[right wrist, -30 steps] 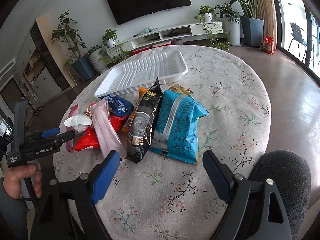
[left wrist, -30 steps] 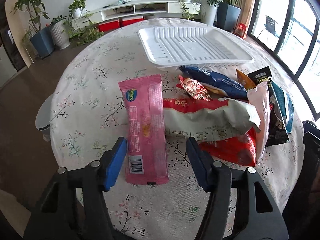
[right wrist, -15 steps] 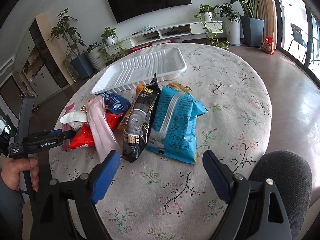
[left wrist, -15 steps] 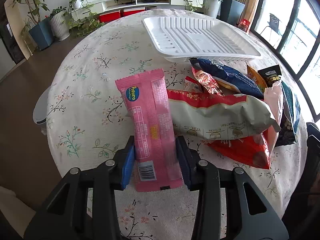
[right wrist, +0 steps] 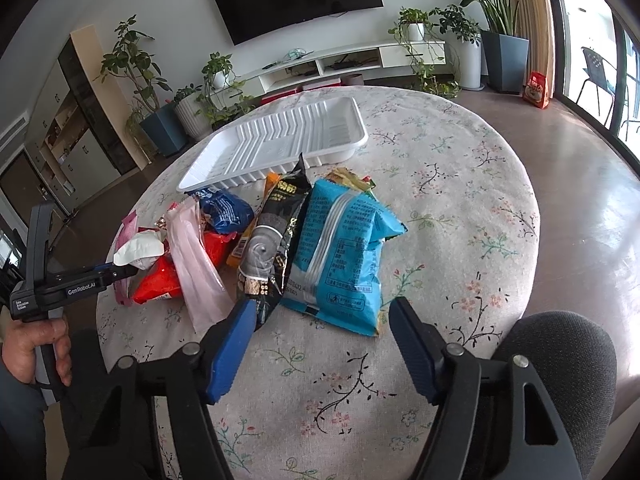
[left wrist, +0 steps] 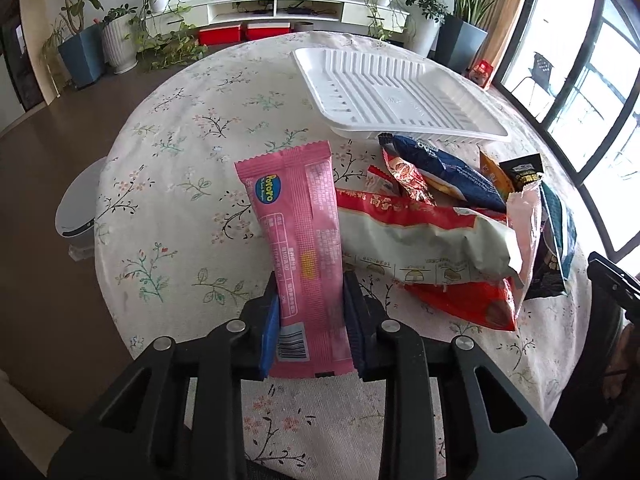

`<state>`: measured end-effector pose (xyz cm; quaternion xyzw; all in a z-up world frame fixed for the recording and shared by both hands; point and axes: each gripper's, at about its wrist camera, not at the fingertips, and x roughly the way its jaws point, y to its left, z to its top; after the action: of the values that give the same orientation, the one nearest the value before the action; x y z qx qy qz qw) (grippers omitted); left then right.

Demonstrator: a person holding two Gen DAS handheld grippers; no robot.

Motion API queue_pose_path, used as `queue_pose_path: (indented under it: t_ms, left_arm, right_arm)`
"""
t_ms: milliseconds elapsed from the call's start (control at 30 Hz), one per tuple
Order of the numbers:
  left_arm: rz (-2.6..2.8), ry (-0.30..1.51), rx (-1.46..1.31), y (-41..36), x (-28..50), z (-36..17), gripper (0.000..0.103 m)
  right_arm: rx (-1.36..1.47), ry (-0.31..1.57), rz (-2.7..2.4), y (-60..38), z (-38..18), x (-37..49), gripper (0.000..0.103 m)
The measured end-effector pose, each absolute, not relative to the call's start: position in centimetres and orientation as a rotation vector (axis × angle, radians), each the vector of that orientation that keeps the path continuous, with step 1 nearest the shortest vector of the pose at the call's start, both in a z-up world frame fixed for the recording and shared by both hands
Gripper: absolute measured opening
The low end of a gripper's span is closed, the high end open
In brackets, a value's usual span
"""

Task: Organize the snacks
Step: 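Carry the pink bar and blue packet into the white tray and release both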

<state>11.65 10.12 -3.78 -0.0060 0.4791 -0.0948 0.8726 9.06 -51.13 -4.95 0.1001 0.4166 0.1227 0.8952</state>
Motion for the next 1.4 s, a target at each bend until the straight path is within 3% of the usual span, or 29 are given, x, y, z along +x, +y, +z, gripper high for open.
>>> queue_pose_path:
  t_ms: [567,667,933,1400]
  left_arm:
    - [-0.277,0.960,-0.164,10.6,8.1,-3.1,0.026]
    - [-0.285,0.961,-0.172,10.8,8.1,-3.4,0.026]
    - [-0.298,0.967,-0.182,10.5,8.2,-3.7,0.026]
    - [-0.314,0.941,-0.205,10.8,7.2,-2.7,0.026]
  right_arm:
    - [0.335,1.002,0.279,-51.9,-6.7,14.9,0.067]
    - [0.335,1.013,0.288,-51.8,-7.1,15.3,0.054]
    - [0.317,0.985,0.324,-52.0,-7.4,15.1,0.032]
    - [0.363,0.929,0.353,-53.2,-5.6,12.7,0.025]
